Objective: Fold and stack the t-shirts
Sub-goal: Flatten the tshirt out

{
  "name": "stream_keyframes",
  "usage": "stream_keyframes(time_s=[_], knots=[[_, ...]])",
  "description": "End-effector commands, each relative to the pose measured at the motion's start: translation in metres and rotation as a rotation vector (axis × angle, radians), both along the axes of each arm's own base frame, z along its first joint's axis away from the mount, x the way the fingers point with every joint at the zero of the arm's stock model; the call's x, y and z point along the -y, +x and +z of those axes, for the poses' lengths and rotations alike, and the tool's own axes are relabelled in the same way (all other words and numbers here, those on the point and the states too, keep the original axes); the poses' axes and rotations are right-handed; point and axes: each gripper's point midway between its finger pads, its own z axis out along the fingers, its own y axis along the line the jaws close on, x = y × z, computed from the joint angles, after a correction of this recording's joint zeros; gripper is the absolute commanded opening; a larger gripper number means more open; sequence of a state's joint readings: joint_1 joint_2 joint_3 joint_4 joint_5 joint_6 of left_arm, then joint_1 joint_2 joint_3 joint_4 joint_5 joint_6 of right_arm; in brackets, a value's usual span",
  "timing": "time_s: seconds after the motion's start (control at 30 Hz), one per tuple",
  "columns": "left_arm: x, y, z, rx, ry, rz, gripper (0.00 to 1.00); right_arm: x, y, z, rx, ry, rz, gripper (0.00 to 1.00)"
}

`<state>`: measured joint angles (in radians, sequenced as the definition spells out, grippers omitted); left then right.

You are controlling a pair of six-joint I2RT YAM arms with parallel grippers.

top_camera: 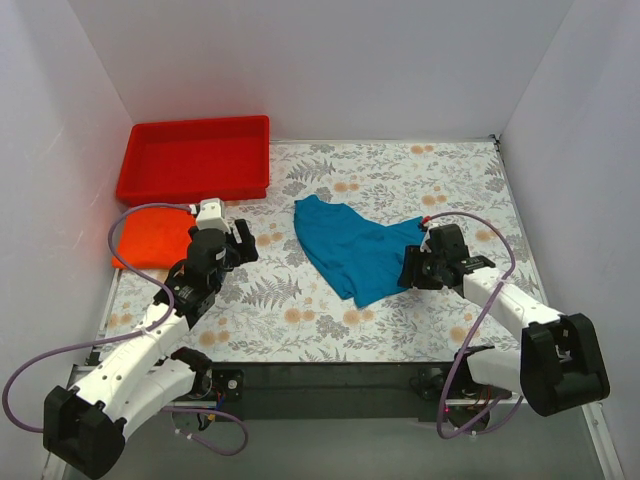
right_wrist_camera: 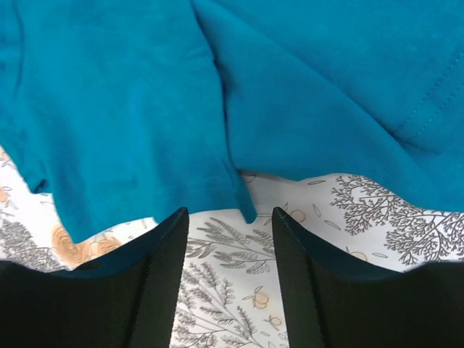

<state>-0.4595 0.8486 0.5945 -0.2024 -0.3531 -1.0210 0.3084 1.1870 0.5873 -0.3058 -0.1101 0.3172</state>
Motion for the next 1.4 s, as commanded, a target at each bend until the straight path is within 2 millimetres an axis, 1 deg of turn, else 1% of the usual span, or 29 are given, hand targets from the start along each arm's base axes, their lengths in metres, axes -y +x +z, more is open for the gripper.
stream_keyframes(time_s=[0.0, 0.07, 0.13, 0.23, 0.27, 0.37, 0.43, 0.47, 0.5, 0.53, 0.6, 0.63, 0.7, 0.73, 0.77, 0.83, 0.87, 0.9, 0.97, 1.0, 1.03, 1.07, 1.13, 1.17, 1.2, 1.23, 1.27, 1.33, 1.37], knots=[[-0.003, 0.0, 0.013, 0.037, -0.009, 0.017, 0.71, -0.003, 0.014, -0.005, 0.038, 0.042, -0.005, 0.55], [-0.005, 0.0, 0.012, 0.035, -0.005, 0.021, 0.71, -0.003, 0.012, -0.014, 0.014, 0.043, -0.001, 0.53], [-0.005, 0.0, 0.011, 0.031, -0.004, 0.023, 0.7, -0.004, 0.011, -0.022, -0.002, 0.049, 0.01, 0.48], [-0.005, 0.0, 0.011, 0.029, -0.004, 0.021, 0.71, -0.008, 0.007, -0.027, -0.026, 0.066, 0.032, 0.35], [-0.005, 0.0, 0.011, 0.029, -0.004, 0.021, 0.71, -0.011, 0.006, -0.027, -0.03, 0.081, 0.047, 0.26], [-0.004, 0.0, 0.011, 0.027, -0.002, 0.021, 0.7, -0.022, 0.003, -0.017, -0.022, 0.137, 0.093, 0.1], [-0.005, 0.0, 0.01, 0.026, -0.001, 0.023, 0.7, -0.028, 0.008, 0.0, 0.016, 0.173, 0.113, 0.05], [-0.004, 0.0, 0.009, 0.024, -0.001, 0.021, 0.7, -0.033, 0.006, 0.006, 0.013, 0.194, 0.132, 0.02], [-0.005, 0.001, 0.01, 0.026, -0.001, 0.023, 0.7, -0.035, 0.007, 0.014, 0.025, 0.205, 0.141, 0.01], [-0.004, 0.001, 0.01, 0.024, 0.0, 0.021, 0.7, -0.042, 0.014, 0.031, 0.066, 0.223, 0.158, 0.01], [-0.003, 0.001, 0.01, 0.023, -0.002, 0.019, 0.7, -0.051, 0.017, 0.05, 0.082, 0.257, 0.184, 0.01], [-0.002, 0.001, 0.009, 0.02, -0.003, 0.013, 0.7, -0.06, 0.028, 0.076, 0.136, 0.282, 0.21, 0.01], [-0.001, 0.001, 0.006, 0.011, 0.0, 0.005, 0.7, -0.068, 0.038, 0.103, 0.181, 0.304, 0.225, 0.01], [0.0, 0.001, 0.006, 0.008, -0.001, 0.001, 0.7, -0.073, 0.054, 0.134, 0.252, 0.318, 0.23, 0.01], [0.001, 0.001, 0.005, 0.006, -0.001, -0.002, 0.7, -0.074, 0.063, 0.153, 0.294, 0.321, 0.228, 0.01], [0.002, 0.001, 0.004, 0.002, -0.003, -0.01, 0.7, -0.072, 0.08, 0.18, 0.348, 0.294, 0.209, 0.01], [0.002, 0.001, 0.004, 0.003, -0.006, -0.011, 0.7, -0.07, 0.098, 0.223, 0.452, 0.277, 0.188, 0.01], [0.003, 0.001, 0.003, -0.002, -0.014, -0.009, 0.71, -0.068, 0.106, 0.229, 0.457, 0.25, 0.181, 0.01], [0.008, 0.003, 0.004, -0.009, -0.047, -0.013, 0.71, -0.063, 0.124, 0.261, 0.526, 0.216, 0.148, 0.01], [0.014, 0.002, 0.003, -0.026, -0.068, -0.029, 0.71, -0.063, 0.132, 0.299, 0.606, 0.22, 0.14, 0.01], [0.022, 0.002, -0.001, -0.06, -0.103, -0.047, 0.72, -0.061, 0.14, 0.3, 0.606, 0.198, 0.132, 0.01], [0.033, 0.001, 0.004, -0.075, -0.152, -0.076, 0.72, -0.055, 0.147, 0.31, 0.639, 0.17, 0.094, 0.01], [0.059, -0.006, -0.004, -0.163, -0.271, -0.138, 0.72, -0.047, 0.158, 0.332, 0.699, 0.141, 0.049, 0.01], [0.071, -0.011, -0.008, -0.19, -0.299, -0.167, 0.72, -0.037, 0.164, 0.339, 0.722, 0.106, 0.0, 0.01], [0.083, -0.012, -0.013, -0.219, -0.333, -0.175, 0.72, -0.033, 0.166, 0.345, 0.738, 0.096, -0.02, 0.01], [0.101, -0.02, -0.018, -0.239, -0.331, -0.219, 0.72, -0.03, 0.167, 0.348, 0.75, 0.089, -0.032, 0.01], [0.112, -0.02, -0.017, -0.234, -0.334, -0.238, 0.72, -0.024, 0.169, 0.349, 0.753, 0.071, -0.059, 0.01], [0.131, -0.021, -0.022, -0.239, -0.318, -0.243, 0.72, -0.023, 0.169, 0.348, 0.754, 0.066, -0.068, 0.01], [0.152, -0.03, -0.037, -0.279, -0.295, -0.274, 0.72, -0.022, 0.168, 0.348, 0.754, 0.065, -0.067, 0.01]])
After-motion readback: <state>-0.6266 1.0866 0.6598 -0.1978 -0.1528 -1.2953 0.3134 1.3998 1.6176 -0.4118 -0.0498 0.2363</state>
